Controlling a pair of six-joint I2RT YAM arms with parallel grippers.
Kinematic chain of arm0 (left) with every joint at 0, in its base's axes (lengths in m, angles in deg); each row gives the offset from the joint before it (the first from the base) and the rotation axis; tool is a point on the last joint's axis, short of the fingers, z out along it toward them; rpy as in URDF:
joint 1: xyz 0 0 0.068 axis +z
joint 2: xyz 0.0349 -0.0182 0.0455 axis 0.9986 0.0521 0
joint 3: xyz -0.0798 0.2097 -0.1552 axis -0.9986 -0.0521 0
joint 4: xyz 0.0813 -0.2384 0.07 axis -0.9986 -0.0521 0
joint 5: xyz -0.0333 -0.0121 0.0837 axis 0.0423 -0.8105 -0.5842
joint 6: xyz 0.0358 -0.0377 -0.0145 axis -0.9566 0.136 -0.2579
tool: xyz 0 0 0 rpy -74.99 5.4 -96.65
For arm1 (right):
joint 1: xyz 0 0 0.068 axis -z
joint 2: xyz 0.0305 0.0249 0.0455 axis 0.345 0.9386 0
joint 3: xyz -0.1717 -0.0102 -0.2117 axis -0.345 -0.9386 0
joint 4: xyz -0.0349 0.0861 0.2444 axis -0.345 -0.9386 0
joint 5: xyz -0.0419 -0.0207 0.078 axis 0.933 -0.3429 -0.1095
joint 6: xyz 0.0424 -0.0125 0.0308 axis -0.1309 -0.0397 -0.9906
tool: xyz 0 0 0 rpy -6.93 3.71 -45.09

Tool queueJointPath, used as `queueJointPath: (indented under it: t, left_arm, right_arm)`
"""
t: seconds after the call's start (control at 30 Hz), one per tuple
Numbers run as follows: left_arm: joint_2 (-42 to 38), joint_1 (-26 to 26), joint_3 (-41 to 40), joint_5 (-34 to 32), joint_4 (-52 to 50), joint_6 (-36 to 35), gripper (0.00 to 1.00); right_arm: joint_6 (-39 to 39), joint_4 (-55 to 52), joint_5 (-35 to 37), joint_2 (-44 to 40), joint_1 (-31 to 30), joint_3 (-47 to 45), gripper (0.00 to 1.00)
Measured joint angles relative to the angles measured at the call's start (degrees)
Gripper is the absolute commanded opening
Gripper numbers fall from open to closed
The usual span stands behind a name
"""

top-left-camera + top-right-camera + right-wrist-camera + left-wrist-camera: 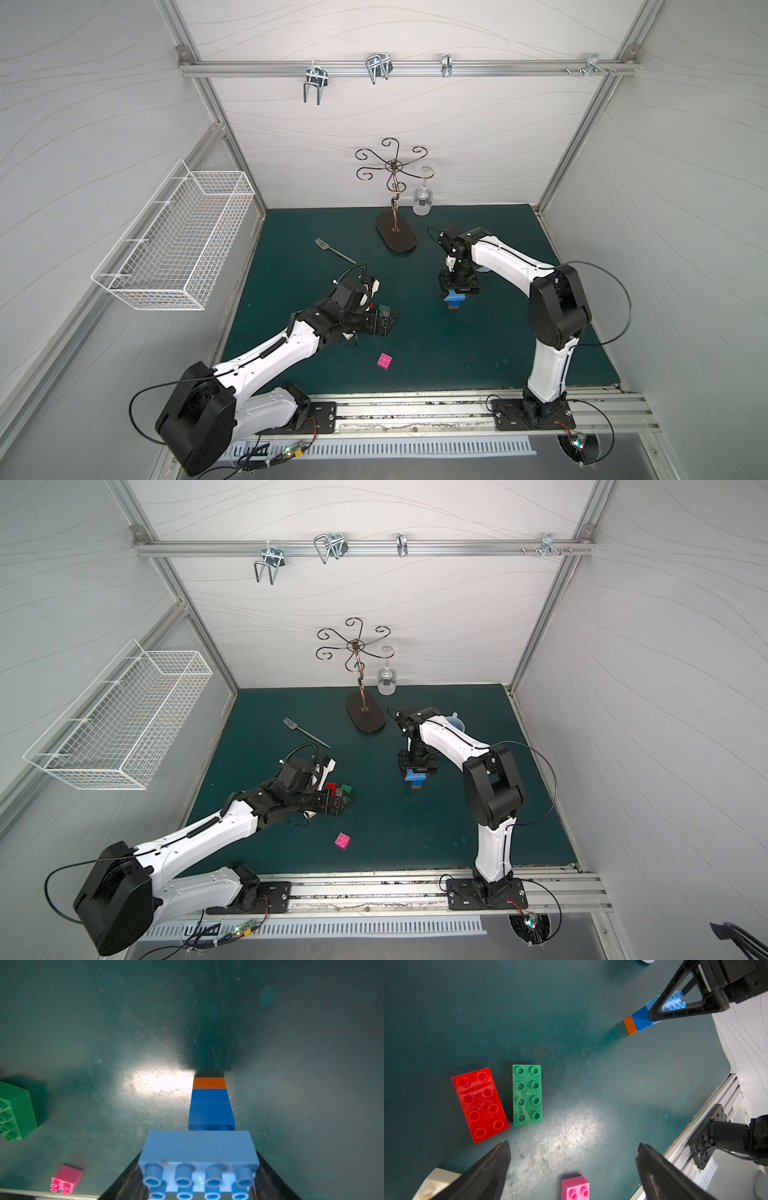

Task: Assemble a spoon with lego
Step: Assemble the lego brick with the lego brick.

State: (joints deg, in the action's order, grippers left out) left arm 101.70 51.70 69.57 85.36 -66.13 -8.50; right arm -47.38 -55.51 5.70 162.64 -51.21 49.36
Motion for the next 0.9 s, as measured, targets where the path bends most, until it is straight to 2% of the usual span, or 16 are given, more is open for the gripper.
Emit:
queueJointPath:
  t: [0.9]
  left_arm:
    - [0.0,0.0,-0.2,0.0,0.0,0.0,1.00]
  right_arm:
    - [0.0,-1.2,1.5,0.1,0.0,2.1,0.64]
